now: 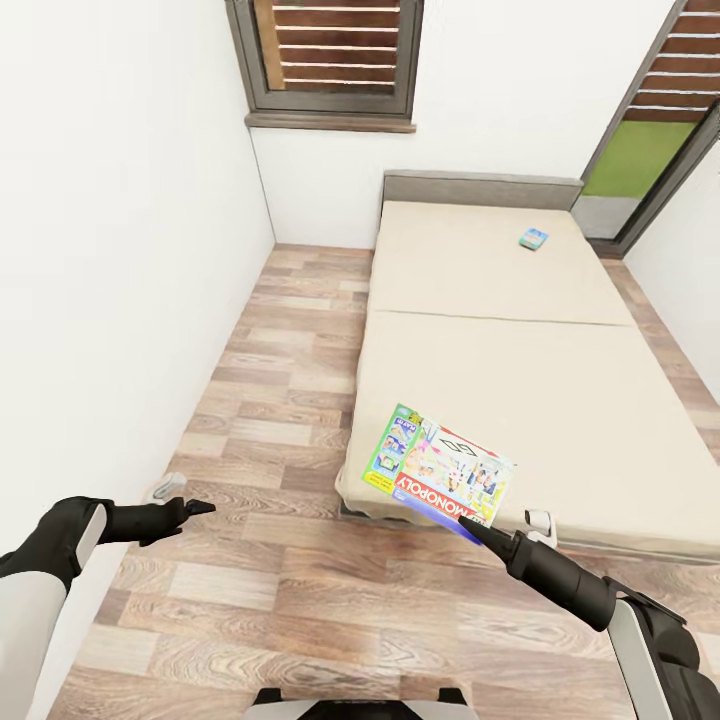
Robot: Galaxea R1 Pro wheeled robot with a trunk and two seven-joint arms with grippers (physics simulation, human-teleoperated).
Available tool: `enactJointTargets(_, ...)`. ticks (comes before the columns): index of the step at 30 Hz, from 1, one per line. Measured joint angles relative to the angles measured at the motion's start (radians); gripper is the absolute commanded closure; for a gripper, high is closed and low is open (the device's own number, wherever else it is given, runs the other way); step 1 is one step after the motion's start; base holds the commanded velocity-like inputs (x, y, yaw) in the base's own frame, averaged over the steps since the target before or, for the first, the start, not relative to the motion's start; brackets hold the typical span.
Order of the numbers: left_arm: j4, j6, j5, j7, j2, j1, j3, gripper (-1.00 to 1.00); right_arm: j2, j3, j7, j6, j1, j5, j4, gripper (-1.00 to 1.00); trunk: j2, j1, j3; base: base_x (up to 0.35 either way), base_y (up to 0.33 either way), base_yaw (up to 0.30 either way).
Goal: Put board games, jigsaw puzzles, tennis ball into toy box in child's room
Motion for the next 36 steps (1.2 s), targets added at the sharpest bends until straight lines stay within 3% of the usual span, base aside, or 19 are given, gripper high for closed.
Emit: enactJointTargets(36,0.0,-0.001,-0.001,-0.001,-0.001,0.0,0.0,-1.0,0.0,0.0,-0.001,0.001,0.0,0.002,0.0,1.0,0.0,0.0,0.059,0.0,0.0,0.0)
